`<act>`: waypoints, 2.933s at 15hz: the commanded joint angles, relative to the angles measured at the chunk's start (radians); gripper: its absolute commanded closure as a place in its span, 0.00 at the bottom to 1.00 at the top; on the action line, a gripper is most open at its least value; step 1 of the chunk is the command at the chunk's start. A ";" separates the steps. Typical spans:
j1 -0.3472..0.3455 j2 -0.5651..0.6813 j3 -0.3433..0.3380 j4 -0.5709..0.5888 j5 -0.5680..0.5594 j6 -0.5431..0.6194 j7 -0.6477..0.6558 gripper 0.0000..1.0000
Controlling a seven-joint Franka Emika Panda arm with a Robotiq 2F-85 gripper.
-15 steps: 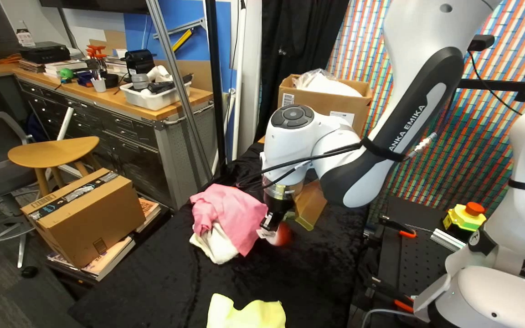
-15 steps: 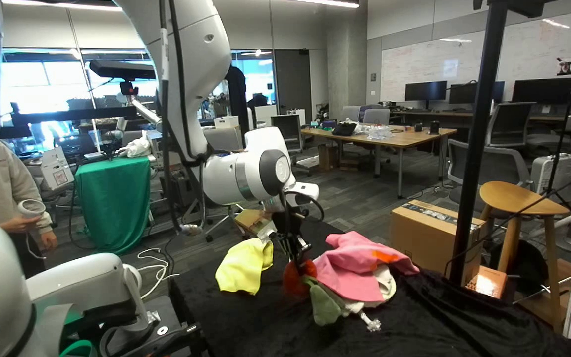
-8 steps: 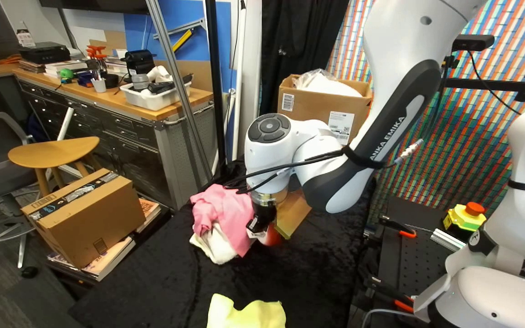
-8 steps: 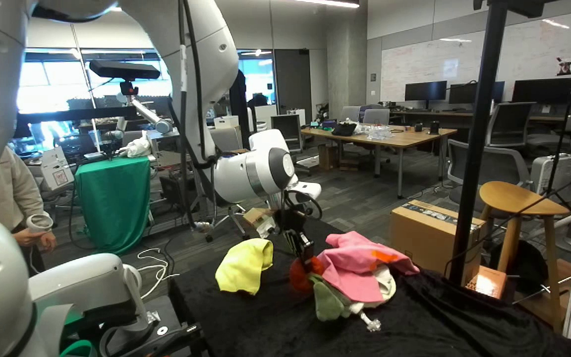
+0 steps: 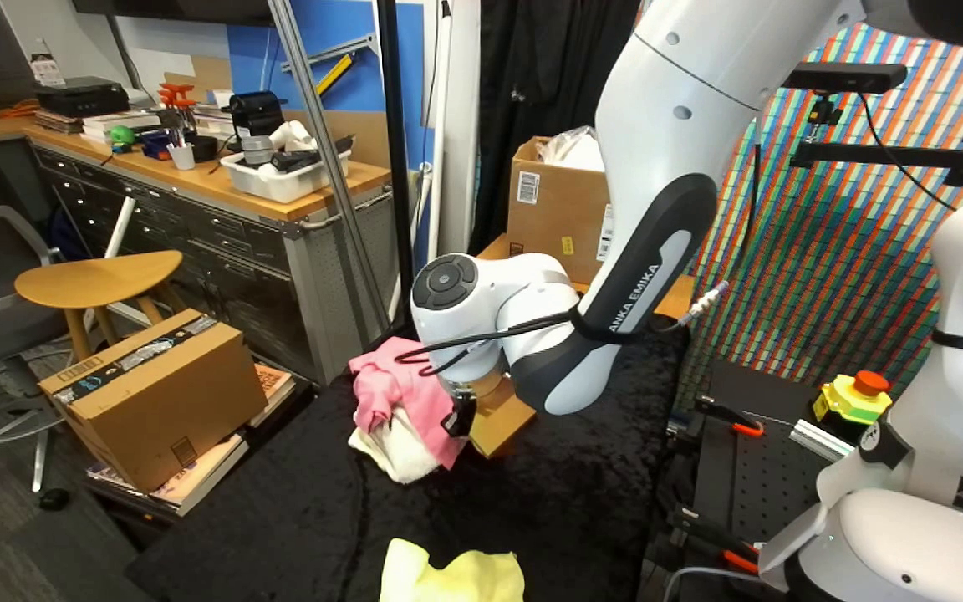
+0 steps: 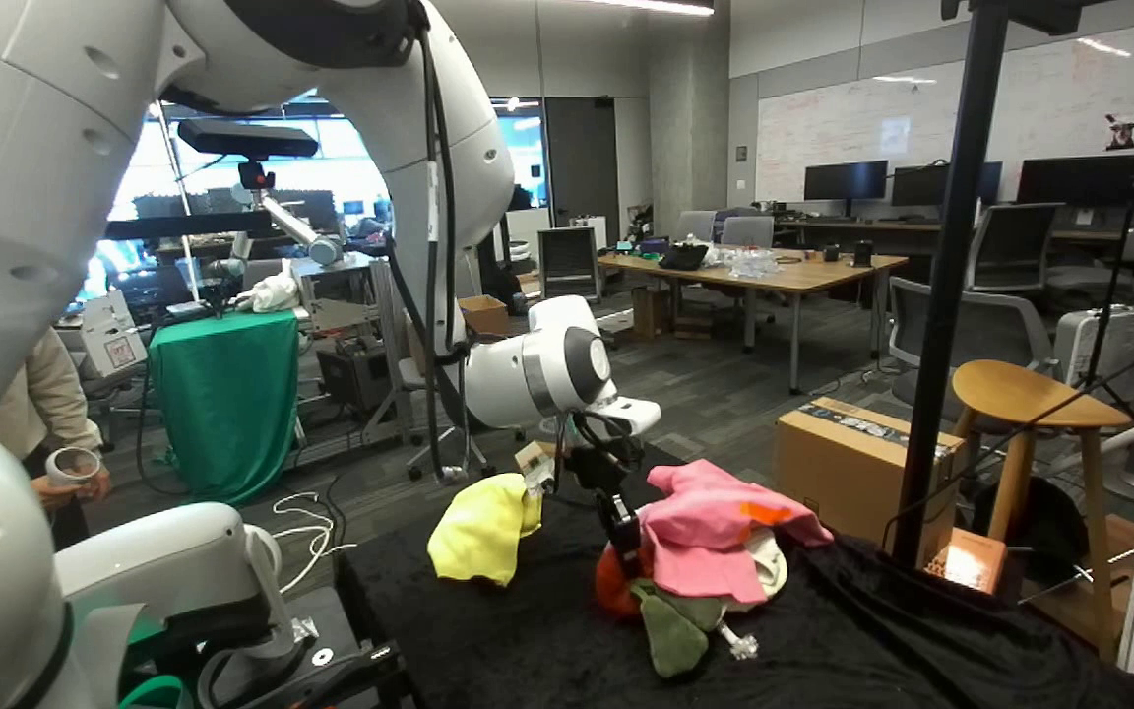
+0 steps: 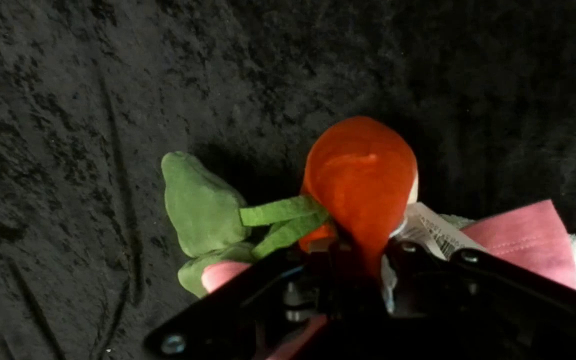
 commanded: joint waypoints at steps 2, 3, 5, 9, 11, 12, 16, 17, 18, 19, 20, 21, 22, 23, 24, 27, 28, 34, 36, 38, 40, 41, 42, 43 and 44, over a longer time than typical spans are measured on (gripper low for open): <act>-0.030 0.071 0.002 0.087 0.037 -0.060 0.037 0.91; -0.034 0.081 0.000 0.097 0.042 -0.067 0.038 0.91; -0.043 0.081 0.002 0.098 0.051 -0.074 0.032 0.91; -0.050 0.055 0.003 0.077 0.040 -0.067 0.020 0.64; -0.053 0.025 0.012 0.051 0.040 -0.070 -0.001 0.50; -0.052 0.009 0.016 0.038 0.034 -0.074 -0.015 0.43; -0.042 -0.098 0.036 -0.051 0.014 -0.109 -0.063 0.12; -0.042 -0.137 0.045 -0.080 0.007 -0.122 -0.076 0.05; -0.047 -0.173 0.059 -0.107 0.003 -0.127 -0.091 0.00; -0.046 -0.201 0.066 -0.126 -0.008 -0.138 -0.094 0.00; -0.045 -0.234 0.074 -0.149 -0.023 -0.146 -0.091 0.00; -0.048 -0.266 0.085 -0.170 -0.042 -0.146 -0.094 0.00; -0.053 -0.289 0.098 -0.184 -0.063 -0.152 -0.099 0.00; -0.068 -0.308 0.119 -0.198 -0.069 -0.137 -0.124 0.00; -0.075 -0.331 0.134 -0.215 -0.087 -0.126 -0.141 0.00; -0.090 -0.351 0.191 -0.233 -0.136 -0.109 -0.230 0.00; -0.092 -0.350 0.212 -0.232 -0.145 -0.107 -0.257 0.00; -0.060 -0.285 0.326 -0.181 -0.139 -0.102 -0.365 0.00; -0.040 -0.247 0.350 -0.153 -0.142 -0.095 -0.359 0.00; -0.014 -0.213 0.372 -0.123 -0.135 -0.081 -0.349 0.00; 0.018 -0.163 0.370 -0.080 -0.146 -0.045 -0.315 0.00; 0.029 -0.138 0.370 -0.056 -0.135 -0.023 -0.309 0.00; 0.040 -0.121 0.369 -0.040 -0.123 -0.004 -0.310 0.00; 0.053 -0.092 0.360 -0.013 -0.121 0.013 -0.303 0.00; 0.060 -0.068 0.356 0.008 -0.106 0.023 -0.308 0.00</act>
